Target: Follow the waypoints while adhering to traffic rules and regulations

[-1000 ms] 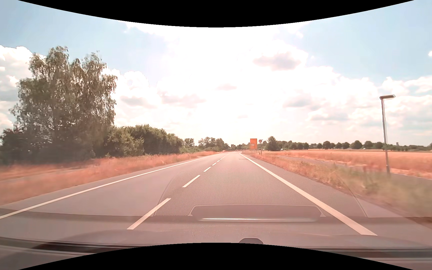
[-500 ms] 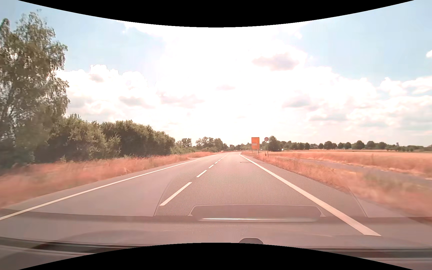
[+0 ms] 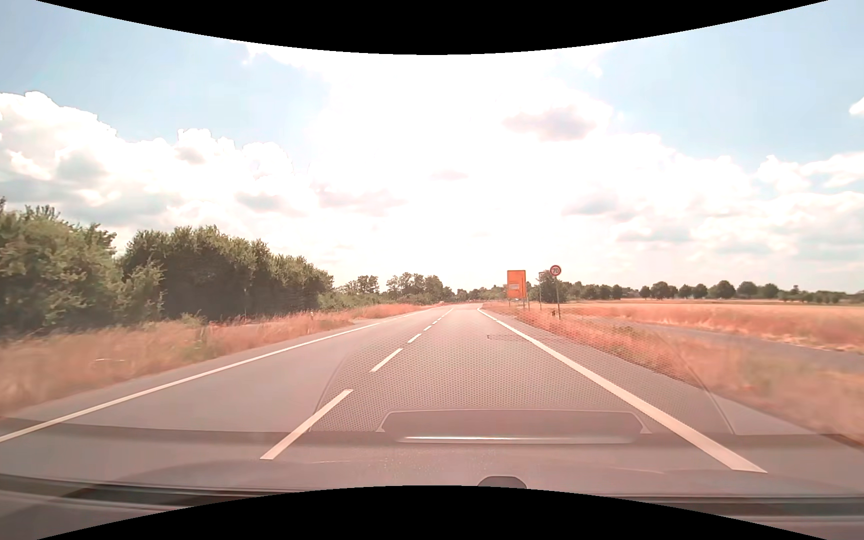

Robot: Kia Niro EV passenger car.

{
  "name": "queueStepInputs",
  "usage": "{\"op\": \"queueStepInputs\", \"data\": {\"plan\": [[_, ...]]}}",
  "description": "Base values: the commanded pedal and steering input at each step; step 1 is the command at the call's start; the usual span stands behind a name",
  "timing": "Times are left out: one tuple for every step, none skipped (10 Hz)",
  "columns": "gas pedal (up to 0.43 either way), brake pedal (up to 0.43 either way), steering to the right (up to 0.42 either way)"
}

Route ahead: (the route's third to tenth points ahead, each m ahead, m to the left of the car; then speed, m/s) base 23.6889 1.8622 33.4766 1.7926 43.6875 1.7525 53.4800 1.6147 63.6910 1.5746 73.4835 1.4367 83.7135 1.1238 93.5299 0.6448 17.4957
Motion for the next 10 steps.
{"op": "queueStepInputs", "data": {"plan": [[0.059,0.000,-0.002],[0.059,0.000,-0.002],[0.059,0.000,-0.002],[0.059,0.000,-0.002],[0.059,0.000,-0.002],[0.047,0.000,-0.002],[0.008,0.000,-0.002],[0.000,0.000,-0.002],[0.000,0.000,-0.002],[0.000,0.000,-0.002]]}}
